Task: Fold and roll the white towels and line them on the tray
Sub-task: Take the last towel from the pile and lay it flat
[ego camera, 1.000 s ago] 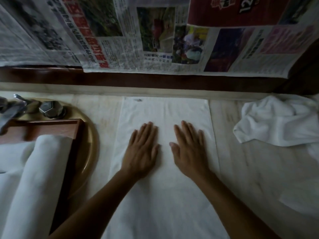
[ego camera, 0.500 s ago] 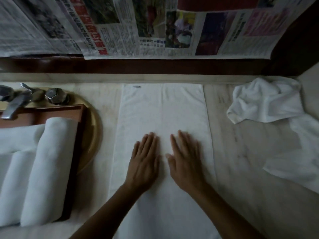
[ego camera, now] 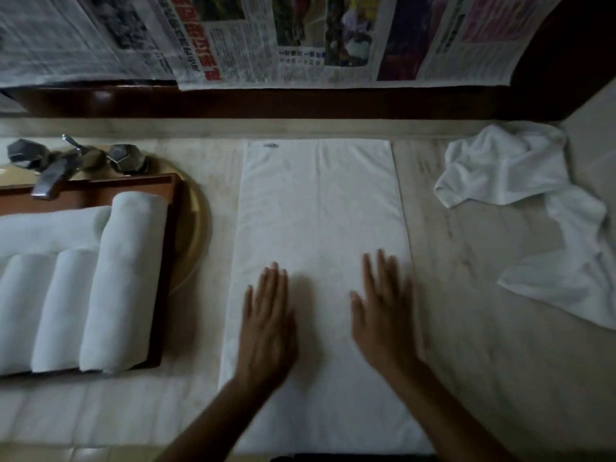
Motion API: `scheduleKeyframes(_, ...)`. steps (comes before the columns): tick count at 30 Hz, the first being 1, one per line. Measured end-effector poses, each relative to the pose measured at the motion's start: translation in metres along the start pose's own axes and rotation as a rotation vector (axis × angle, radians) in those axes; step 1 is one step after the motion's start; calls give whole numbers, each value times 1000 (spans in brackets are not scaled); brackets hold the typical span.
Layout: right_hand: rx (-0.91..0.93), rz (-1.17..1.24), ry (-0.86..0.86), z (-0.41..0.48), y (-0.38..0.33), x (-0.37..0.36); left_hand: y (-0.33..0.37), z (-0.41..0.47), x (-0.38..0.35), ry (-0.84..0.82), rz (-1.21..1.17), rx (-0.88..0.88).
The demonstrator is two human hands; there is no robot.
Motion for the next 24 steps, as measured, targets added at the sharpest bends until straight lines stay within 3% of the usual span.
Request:
scheduleKeyframes(3, 148, -35, -115, -36, -27, -16, 16, -28, -17, -78, 13, -5)
scheduleKeyframes(6, 188, -44, -116, -39, 16, -11, -24, -42, 0, -134, 114, -67)
scheduleKeyframes(12, -71, -57, -91, -42, 88, 10, -107, -72, 43, -37, 148, -27)
scheduleKeyframes(15, -105, -25, -48, -62, 55, 16, -83, -74, 44, -2, 82, 0)
scheduleKeyframes(19, 23, -3, -92, -76, -2, 0, -25, -66, 15, -142, 76, -74)
scheduleKeyframes(24, 3, -98, -120, -76, -4, -14, -30, -66, -1, -230, 201, -57)
Point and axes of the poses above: each hand's wrist, its own z-axis towards the middle knuckle, its own x-axis out of the back of the hand, y = z × x, the point moved 1 cm from there along z, towards the middle knuckle, and after that the axes turned 1 degree about -z, right-handed, at the moved point
